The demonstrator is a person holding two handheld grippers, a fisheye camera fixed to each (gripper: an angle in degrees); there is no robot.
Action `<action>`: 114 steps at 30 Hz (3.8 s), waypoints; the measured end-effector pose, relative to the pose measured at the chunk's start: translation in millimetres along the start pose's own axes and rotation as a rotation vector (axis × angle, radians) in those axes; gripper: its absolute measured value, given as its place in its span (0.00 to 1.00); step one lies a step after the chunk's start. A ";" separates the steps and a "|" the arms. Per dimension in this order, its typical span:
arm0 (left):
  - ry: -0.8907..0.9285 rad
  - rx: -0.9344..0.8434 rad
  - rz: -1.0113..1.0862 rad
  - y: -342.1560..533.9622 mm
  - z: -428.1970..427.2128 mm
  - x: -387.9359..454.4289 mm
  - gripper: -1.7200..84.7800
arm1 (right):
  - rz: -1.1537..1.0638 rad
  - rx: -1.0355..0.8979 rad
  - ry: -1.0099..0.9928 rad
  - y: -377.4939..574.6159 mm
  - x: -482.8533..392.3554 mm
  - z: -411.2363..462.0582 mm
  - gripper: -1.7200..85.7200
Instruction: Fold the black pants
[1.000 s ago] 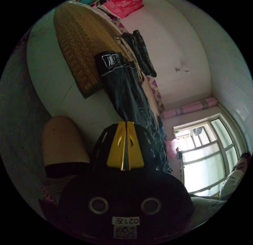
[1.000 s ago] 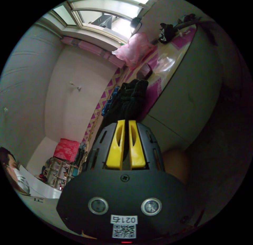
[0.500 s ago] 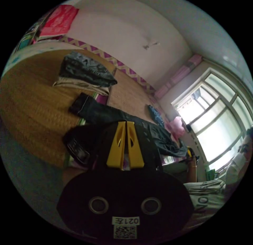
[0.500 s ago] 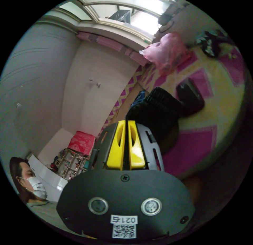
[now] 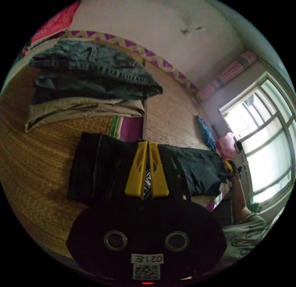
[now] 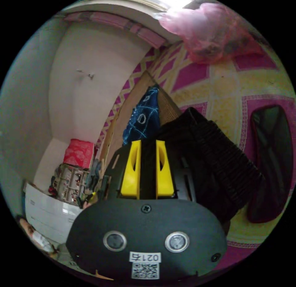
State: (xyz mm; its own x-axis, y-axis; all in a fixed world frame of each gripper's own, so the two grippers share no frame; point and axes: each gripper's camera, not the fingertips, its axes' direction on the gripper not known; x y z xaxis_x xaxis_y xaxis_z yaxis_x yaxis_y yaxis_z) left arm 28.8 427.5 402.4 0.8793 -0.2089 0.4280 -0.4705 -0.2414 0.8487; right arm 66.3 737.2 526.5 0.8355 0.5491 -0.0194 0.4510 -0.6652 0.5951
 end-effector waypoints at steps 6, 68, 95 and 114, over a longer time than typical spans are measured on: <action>-0.087 -0.047 0.189 19.7 -14.9 25.0 0.07 | -0.392 -0.127 0.011 61.8 -106.2 36.4 0.09; -0.293 -0.176 0.289 -69.2 52.7 -149.1 0.01 | -0.826 -0.420 0.530 403.9 -375.1 248.8 0.01; 0.135 0.097 -0.488 40.5 35.6 -301.0 0.14 | -0.814 -0.381 0.591 442.4 -353.8 184.0 0.01; 0.023 0.365 -0.640 222.6 224.0 -291.1 0.02 | -0.781 -0.335 0.551 432.1 -294.5 109.6 0.01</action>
State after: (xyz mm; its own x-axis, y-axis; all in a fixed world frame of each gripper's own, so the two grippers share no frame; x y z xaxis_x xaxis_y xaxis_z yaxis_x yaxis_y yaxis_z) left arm -348.4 222.2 397.2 0.9895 0.0977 -0.1070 0.1445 -0.6106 0.7786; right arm 49.5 232.6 701.3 0.0447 0.9833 -0.1762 0.6275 0.1096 0.7708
